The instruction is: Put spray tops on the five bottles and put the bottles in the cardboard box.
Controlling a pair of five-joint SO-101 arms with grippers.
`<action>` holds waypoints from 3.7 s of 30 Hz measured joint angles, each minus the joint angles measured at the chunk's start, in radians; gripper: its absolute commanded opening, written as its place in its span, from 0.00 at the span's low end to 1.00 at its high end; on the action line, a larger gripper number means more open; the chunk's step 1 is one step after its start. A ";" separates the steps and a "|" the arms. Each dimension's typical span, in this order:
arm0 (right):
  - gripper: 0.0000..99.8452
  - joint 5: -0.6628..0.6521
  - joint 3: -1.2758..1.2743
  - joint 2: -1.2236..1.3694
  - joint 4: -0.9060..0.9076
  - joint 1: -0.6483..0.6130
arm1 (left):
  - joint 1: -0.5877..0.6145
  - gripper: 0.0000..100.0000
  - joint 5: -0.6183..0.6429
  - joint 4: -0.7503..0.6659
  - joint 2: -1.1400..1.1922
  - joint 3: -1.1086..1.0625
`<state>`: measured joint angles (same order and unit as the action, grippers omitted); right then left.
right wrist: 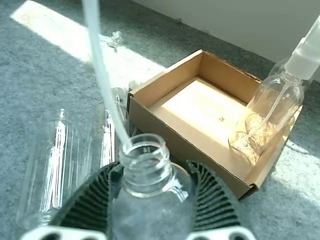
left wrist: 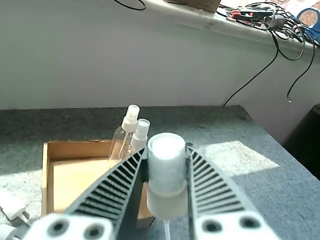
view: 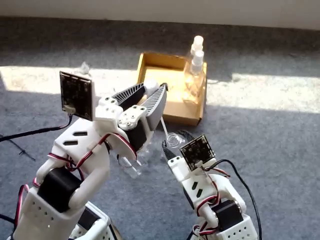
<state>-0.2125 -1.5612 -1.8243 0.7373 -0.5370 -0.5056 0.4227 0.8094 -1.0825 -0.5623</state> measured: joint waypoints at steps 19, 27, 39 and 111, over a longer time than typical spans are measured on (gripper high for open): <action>0.00 0.000 0.000 0.000 0.000 -0.002 | -0.028 0.02 0.000 -0.140 0.002 -0.288; 0.00 0.000 -0.002 0.000 0.000 -0.003 | -0.052 0.02 0.006 -0.147 0.002 -0.397; 0.00 0.124 -0.002 0.000 0.000 0.075 | -0.133 0.02 -0.038 -0.149 0.002 -0.410; 0.00 0.173 0.434 0.922 -0.807 0.327 | 0.500 0.21 -0.430 -0.012 0.002 -0.623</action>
<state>-0.0391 -1.1270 -0.9022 -0.0698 -0.2102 -0.0054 -0.0069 0.7971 -1.0810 -1.1853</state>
